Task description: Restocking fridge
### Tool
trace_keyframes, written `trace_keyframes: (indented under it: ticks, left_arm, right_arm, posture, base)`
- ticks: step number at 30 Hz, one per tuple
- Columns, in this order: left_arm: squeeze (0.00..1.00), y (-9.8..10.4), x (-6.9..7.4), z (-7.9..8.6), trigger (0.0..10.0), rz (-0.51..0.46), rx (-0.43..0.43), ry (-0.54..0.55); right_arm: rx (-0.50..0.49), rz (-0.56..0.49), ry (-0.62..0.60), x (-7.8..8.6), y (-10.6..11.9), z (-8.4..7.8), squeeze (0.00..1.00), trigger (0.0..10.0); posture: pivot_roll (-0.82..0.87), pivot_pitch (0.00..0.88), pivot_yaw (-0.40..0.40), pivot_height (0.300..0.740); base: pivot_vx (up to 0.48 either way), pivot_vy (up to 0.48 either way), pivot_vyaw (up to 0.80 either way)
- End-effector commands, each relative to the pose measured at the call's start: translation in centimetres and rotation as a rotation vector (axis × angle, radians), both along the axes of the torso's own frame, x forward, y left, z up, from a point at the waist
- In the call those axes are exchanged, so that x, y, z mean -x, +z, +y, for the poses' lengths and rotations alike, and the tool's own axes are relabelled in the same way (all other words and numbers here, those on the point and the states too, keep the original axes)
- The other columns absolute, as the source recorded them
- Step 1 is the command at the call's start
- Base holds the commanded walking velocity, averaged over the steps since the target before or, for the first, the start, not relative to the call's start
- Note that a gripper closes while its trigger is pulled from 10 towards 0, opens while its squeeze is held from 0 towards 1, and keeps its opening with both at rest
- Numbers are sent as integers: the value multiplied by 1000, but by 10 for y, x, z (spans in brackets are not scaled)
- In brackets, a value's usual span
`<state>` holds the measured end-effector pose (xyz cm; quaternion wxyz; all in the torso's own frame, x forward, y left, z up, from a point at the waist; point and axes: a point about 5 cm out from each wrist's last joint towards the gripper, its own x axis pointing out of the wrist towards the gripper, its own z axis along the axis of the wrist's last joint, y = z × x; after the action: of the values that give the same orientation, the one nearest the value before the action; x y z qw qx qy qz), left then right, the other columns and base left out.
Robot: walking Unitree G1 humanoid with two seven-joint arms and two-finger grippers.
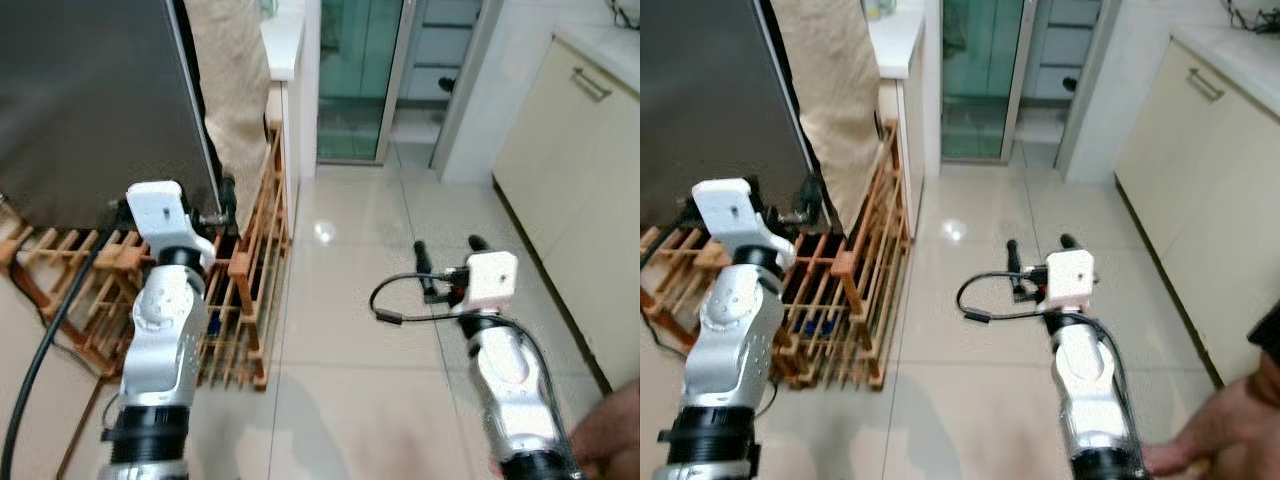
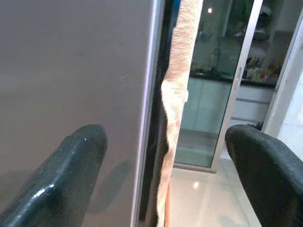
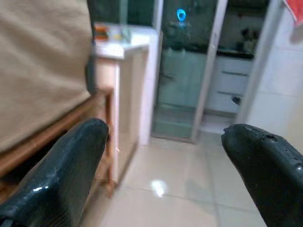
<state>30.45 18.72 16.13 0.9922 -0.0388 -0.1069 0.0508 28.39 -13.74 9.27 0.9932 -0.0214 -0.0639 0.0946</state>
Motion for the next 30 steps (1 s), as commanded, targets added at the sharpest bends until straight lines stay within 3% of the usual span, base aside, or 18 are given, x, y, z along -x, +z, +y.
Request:
trace_keyframes:
  ticks: [1,7,13,16,23,27,30]
  left_arm:
    - [0,10,-6,-6,10000,-20,12,-7]
    - [0,19,-12,1,10000,-42,10,35]
    - [0,45,-16,27,10000,-120,-10,147]
    - [0,53,-19,30,10000,-141,-9,162]
    - [0,55,-29,10,10000,-137,5,96]
    - [0,57,-47,-6,10000,-100,21,56]
    - [0,50,-54,-12,10000,-50,14,18]
  right_arm:
    - [32,-6,-24,-2,3,-11,0,10000]
    - [32,-8,-14,-5,4,-9,0,10000]
    - [23,-3,9,-10,3,4,0,10000]
    - [28,-4,16,-10,2,5,0,10000]
    - [33,2,13,-8,0,3,0,10000]
    - [36,9,17,-6,-2,5,0,10000]
    - [34,9,16,-5,-3,6,0,10000]
  posture:
    - [-136,0,-1,740]
    - [-110,0,-1,740]
    - [-96,0,3,740]
    - [-109,0,11,740]
    - [-118,0,18,740]
    - [-122,0,27,740]
    - [-122,0,28,740]
  base:
    - [480,0,0]
    - [160,0,0]
    - [0,0,0]
    - [0,0,0]
    - [0,0,0]
    - [0,0,0]
    - [0,0,0]
